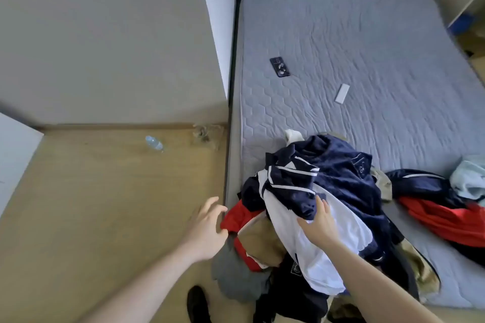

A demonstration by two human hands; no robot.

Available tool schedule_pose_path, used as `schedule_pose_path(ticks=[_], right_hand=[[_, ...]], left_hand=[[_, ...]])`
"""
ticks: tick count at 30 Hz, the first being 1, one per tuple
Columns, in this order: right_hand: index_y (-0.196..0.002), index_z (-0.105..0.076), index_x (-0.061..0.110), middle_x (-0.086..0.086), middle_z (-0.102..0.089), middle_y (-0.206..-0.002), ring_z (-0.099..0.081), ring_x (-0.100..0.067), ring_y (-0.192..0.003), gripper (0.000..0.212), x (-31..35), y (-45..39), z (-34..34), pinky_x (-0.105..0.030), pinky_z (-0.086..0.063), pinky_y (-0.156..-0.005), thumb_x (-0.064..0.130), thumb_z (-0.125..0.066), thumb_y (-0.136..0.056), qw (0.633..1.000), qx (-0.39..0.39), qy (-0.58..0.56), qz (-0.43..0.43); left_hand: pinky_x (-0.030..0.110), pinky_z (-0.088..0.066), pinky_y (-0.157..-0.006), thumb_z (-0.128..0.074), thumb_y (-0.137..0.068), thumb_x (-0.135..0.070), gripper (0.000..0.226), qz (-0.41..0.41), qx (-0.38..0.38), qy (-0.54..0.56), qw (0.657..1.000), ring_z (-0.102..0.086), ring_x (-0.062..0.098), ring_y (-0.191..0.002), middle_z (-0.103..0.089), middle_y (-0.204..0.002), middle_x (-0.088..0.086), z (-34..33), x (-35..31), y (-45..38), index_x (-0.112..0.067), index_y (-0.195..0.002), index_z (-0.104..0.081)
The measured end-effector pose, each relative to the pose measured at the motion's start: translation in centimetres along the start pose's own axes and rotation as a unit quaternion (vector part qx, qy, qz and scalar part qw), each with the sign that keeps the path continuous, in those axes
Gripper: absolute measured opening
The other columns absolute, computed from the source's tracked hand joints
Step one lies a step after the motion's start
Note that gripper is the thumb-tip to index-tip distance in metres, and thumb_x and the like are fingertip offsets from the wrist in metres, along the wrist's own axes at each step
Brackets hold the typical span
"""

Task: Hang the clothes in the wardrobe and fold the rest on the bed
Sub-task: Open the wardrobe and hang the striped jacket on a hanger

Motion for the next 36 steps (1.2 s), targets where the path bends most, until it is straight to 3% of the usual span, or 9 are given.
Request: schedule_pose_path(ticks=[4, 8, 11, 14, 17, 23, 28, 31, 36], right_hand=[[-0.165, -0.004, 0.026, -0.001, 0.001, -0.173, -0.053, -0.027, -0.136, 0.102, -0.5, -3.4, -3.2, -0.036, -0.045, -0.090, 0.041, -0.071, -0.091, 0.996, 0.049, 0.075, -0.021], [-0.160, -0.020, 0.026, -0.007, -0.041, -0.147, -0.062, -0.031, -0.114, 0.082, -1.8, -5.4, -4.3, -0.034, -0.046, -0.076, 0.039, -0.066, -0.094, 0.986, 0.050, 0.153, -0.034], [-0.107, -0.062, 0.020, -0.007, -0.069, -0.090, -0.071, -0.032, -0.078, 0.015, -0.7, -5.3, -3.2, -0.034, -0.053, -0.059, 0.025, -0.055, -0.095, 0.986, 0.047, 0.159, -0.026], [-0.080, -0.063, 0.016, -0.007, -0.067, -0.090, -0.067, -0.030, -0.082, 0.022, 3.5, -2.8, -1.1, -0.044, -0.058, -0.071, 0.022, -0.054, -0.100, 0.999, 0.024, -0.011, 0.020], [-0.092, -0.072, 0.025, 0.001, -0.070, -0.111, -0.068, -0.015, -0.101, 0.021, 11.0, 2.4, 2.9, -0.033, -0.053, -0.088, 0.014, -0.056, -0.101, 0.966, 0.056, -0.227, 0.107], [-0.099, -0.072, 0.007, -0.016, -0.071, -0.092, -0.067, -0.030, -0.087, 0.022, 26.5, 12.8, 15.4, -0.039, -0.053, -0.080, 0.015, -0.052, -0.101, 0.849, 0.132, -0.478, 0.184], [-0.133, -0.060, -0.003, -0.020, -0.068, -0.130, -0.062, -0.033, -0.111, 0.035, 36.3, 20.3, 23.7, -0.045, -0.046, -0.096, 0.012, -0.041, -0.107, 0.791, 0.137, -0.551, 0.229], [-0.123, -0.071, 0.010, -0.008, -0.073, -0.126, -0.066, -0.025, -0.108, 0.036, 41.6, 25.4, 27.3, -0.042, -0.049, -0.095, 0.015, -0.038, -0.109, 0.750, 0.166, -0.578, 0.276], [-0.153, -0.044, 0.003, -0.005, -0.070, -0.131, -0.069, -0.019, -0.106, 0.048, 47.8, 32.3, 31.3, -0.033, -0.059, -0.084, 0.021, -0.041, -0.109, 0.687, 0.215, -0.608, 0.334]], left_hand=[[0.038, -0.028, -0.121, -0.059, -0.097, -0.032, 0.042, 0.019, 0.007, 0.011, 1.000, -0.027, 0.019, -0.149, -0.015, -0.166, -0.014, -2.1, 2.1, -1.1, -0.036, -0.138, -0.049], [0.036, -0.030, -0.119, -0.058, -0.097, -0.034, 0.043, 0.025, -0.011, -0.002, 1.000, -0.026, 0.016, -0.148, -0.011, -0.165, -0.018, -2.6, 3.5, -1.4, -0.037, -0.138, -0.048], [0.036, -0.030, -0.119, -0.058, -0.097, -0.034, 0.044, 0.024, -0.023, -0.015, 0.999, -0.028, 0.018, -0.147, -0.010, -0.166, -0.017, -2.0, 3.5, -1.0, -0.036, -0.139, -0.048], [0.039, -0.033, -0.119, -0.060, -0.096, -0.035, 0.045, 0.026, -0.044, 0.000, 0.999, -0.026, 0.017, -0.149, -0.012, -0.166, -0.017, -0.2, 2.8, 0.3, -0.036, -0.139, -0.049], [0.041, -0.032, -0.121, -0.062, -0.096, -0.035, 0.046, 0.025, -0.059, 0.028, 0.998, -0.023, 0.019, -0.151, -0.011, -0.166, -0.015, 2.4, 1.4, 2.3, -0.034, -0.140, -0.049], [0.046, -0.025, -0.125, -0.064, -0.094, -0.036, 0.063, 0.014, -0.069, 0.039, 0.997, -0.014, 0.026, -0.157, -0.009, -0.170, -0.003, 8.4, -2.7, 6.2, -0.029, -0.151, -0.038], [0.041, -0.037, -0.116, -0.070, -0.091, -0.043, 0.080, -0.029, -0.101, 0.036, 0.994, -0.032, 0.026, -0.149, -0.016, -0.165, -0.004, 13.0, -6.0, 8.9, -0.024, -0.156, -0.028], [0.042, -0.038, -0.115, -0.072, -0.080, -0.058, 0.100, -0.039, -0.065, 0.072, 0.995, -0.031, 0.025, -0.148, -0.014, -0.166, -0.007, 14.7, -7.6, 9.3, -0.031, -0.159, -0.017], [0.030, -0.045, -0.106, -0.084, -0.062, -0.062, 0.111, -0.057, -0.120, 0.139, 0.981, -0.047, 0.015, -0.135, -0.039, -0.147, -0.013, 19.3, -9.9, 9.8, -0.035, -0.154, -0.026]])
Point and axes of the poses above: each hand's wrist, its own y-axis away from the middle knuckle, its own z-axis out of the back of the hand, x = y × z, the point moved 8 cm from there along -y, towards the middle knuckle
